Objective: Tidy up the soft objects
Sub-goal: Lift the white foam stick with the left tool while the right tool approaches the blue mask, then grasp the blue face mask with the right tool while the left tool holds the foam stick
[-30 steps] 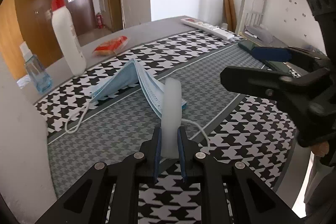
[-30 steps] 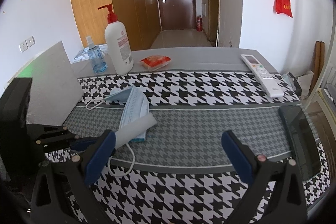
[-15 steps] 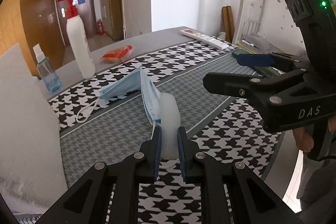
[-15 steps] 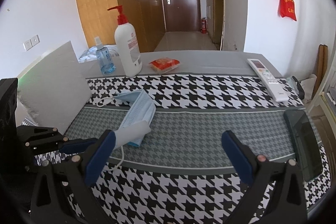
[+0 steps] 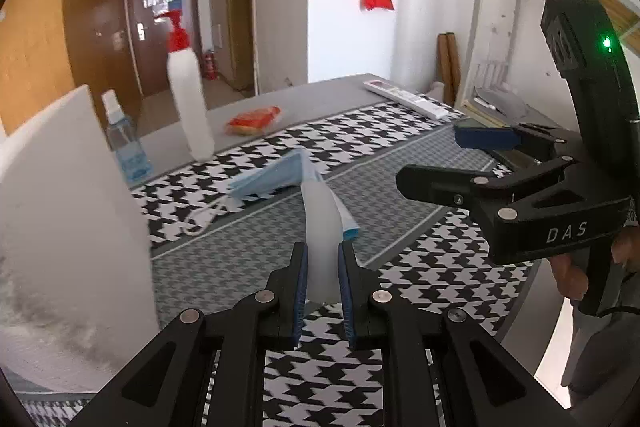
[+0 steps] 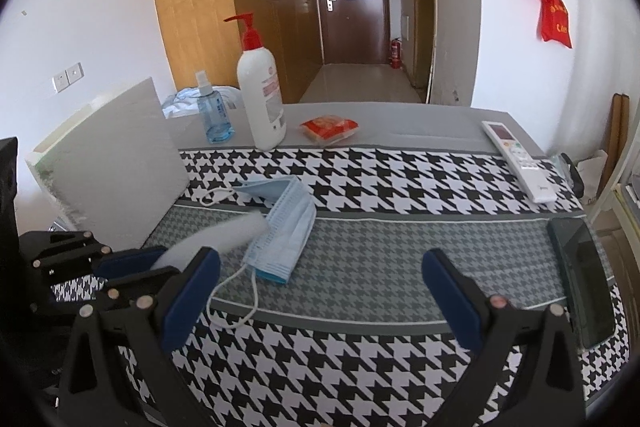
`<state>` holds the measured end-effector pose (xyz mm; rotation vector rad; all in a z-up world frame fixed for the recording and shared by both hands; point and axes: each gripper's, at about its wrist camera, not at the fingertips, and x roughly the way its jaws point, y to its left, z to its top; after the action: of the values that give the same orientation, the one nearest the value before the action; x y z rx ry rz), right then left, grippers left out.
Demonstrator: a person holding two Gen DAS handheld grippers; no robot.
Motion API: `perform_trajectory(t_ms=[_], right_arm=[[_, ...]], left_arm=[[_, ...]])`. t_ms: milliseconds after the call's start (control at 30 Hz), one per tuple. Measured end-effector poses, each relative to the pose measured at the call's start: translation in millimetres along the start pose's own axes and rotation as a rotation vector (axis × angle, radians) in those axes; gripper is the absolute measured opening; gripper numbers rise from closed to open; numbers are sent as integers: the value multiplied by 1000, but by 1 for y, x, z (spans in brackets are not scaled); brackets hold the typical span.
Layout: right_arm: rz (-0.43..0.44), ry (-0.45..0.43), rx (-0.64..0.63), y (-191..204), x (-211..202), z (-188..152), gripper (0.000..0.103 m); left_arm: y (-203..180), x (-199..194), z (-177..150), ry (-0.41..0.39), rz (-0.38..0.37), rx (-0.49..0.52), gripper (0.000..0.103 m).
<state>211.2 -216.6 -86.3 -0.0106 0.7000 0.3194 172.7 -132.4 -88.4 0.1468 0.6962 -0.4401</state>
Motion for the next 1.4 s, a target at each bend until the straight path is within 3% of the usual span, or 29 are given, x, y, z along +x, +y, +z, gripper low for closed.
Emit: perform_trajectory(t_ms=[600,1400], right_arm=[[21,42,-58,27,31,14,102],[31,115,-83,38,73,16,102]], left_arm=[[28,-3,0,-29,125,-61,16],[41,2,-2,-22,151,-92,16]])
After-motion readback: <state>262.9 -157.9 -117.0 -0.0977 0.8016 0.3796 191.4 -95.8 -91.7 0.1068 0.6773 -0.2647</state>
